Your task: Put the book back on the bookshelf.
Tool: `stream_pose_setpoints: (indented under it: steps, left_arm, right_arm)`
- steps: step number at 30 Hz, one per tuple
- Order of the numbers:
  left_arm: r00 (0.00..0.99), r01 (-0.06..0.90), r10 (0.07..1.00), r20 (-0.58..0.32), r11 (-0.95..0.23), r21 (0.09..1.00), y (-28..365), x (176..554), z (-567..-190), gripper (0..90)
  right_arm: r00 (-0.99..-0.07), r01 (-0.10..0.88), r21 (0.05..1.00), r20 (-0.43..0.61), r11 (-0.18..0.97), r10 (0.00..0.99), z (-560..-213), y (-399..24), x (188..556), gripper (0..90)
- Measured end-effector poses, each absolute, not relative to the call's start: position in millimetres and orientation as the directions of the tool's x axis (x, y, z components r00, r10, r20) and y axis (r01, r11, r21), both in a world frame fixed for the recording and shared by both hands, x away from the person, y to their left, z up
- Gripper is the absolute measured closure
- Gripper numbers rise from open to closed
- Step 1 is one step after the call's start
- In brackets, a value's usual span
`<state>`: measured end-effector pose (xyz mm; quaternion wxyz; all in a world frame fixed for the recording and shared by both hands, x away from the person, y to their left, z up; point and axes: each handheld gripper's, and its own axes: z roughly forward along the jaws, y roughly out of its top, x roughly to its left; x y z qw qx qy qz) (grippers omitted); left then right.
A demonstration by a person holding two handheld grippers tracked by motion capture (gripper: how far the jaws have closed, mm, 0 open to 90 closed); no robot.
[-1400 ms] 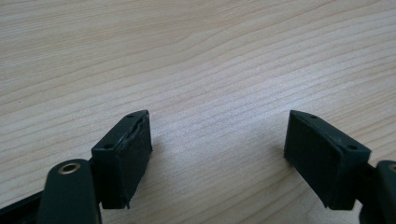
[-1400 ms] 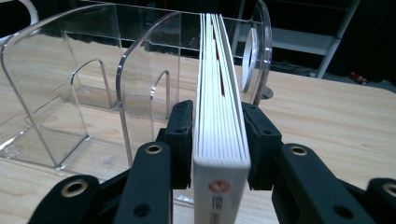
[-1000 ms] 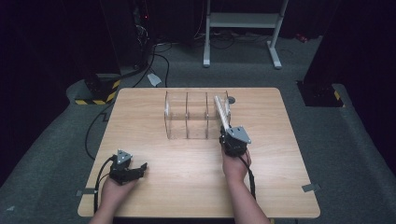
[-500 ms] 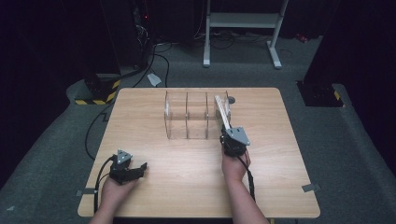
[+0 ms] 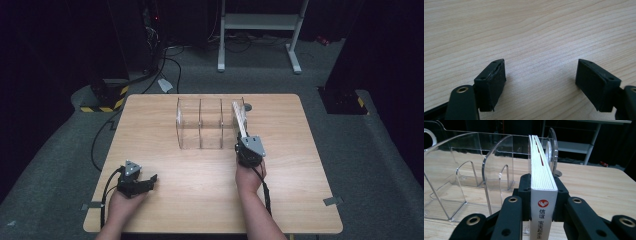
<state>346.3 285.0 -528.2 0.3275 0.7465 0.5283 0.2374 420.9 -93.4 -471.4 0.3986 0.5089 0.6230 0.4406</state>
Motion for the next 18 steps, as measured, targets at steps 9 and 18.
stream_pose_setpoints:
  steps: [9,18]
  left_arm:
    - [0.327,0.632,0.945,0.008,-0.225,0.742,285,347,-528,24.3]
    - [0.329,0.634,0.944,0.008,-0.227,0.739,285,347,-528,24.4]
  right_arm:
    - [-0.151,0.306,0.950,-0.015,0.062,0.988,-475,-93,415,71.8]
    - [-0.238,0.358,0.933,0.053,0.037,0.970,-473,-105,406,54.0]
